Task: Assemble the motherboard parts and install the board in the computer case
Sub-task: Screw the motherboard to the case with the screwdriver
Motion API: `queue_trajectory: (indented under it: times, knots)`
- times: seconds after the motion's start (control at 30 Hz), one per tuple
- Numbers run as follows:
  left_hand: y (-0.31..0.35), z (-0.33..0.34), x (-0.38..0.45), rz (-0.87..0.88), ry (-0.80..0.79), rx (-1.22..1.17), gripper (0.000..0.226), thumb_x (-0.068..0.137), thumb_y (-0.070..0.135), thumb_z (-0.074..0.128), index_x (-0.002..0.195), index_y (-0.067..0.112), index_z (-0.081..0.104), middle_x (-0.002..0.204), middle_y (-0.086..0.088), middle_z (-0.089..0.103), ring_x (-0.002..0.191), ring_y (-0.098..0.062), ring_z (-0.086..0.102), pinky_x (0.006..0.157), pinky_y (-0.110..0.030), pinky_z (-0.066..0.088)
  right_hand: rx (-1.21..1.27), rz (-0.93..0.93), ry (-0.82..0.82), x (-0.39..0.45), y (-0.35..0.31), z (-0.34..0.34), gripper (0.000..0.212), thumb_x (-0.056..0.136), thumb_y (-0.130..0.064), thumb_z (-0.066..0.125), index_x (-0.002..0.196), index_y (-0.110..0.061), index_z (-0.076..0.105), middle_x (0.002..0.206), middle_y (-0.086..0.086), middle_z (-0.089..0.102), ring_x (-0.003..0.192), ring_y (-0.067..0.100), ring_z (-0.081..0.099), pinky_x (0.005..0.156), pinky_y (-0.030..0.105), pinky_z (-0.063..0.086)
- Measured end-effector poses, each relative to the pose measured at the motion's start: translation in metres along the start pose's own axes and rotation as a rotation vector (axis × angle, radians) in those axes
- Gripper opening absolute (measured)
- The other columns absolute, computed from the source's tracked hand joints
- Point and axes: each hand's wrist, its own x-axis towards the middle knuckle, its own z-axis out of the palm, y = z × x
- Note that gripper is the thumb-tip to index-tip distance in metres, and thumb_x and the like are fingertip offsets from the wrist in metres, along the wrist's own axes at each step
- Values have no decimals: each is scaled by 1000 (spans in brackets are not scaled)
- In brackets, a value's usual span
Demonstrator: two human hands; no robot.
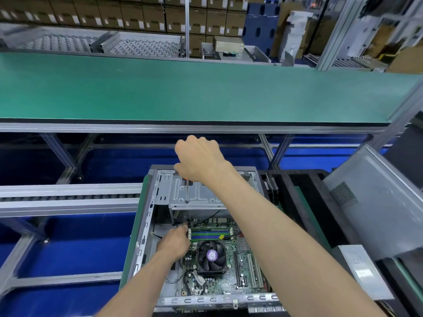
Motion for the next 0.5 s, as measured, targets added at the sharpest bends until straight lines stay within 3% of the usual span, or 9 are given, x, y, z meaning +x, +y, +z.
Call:
queue_trajectory:
  times: [0.13,0.23,0.33,0.5]
  knots:
    - [0,0,0,4,13,-14,50,84,0,37,127,19,54,95,-1,55,86,-24,54,74,-36,48,164,-23,-96,0,5,-5,25,77,-10,62,101,-9,53,94,6,52,77,28,50,58,33,33]
    - [-1,2,1,-8,13,-22,56,84,0,36,134,21,52,108,-6,63,90,-25,54,74,-36,47,118,5,-53,-2,3,-3,15,85,-11,61,91,-10,47,79,2,38,77,28,45,60,34,31]
    - [-1,3,1,-14,17,-35,63,84,-1,36,141,23,48,124,-9,64,103,-27,60,82,-38,51,48,1,-33,-1,2,-3,20,90,-19,61,87,-13,42,73,-2,29,77,28,44,66,37,34]
    - [-3,2,0,-22,14,-51,66,84,4,37,145,28,42,128,-11,62,108,-29,60,84,-38,51,195,-23,-120,-2,4,-7,25,76,-9,59,101,-7,53,92,9,52,76,28,50,51,30,30]
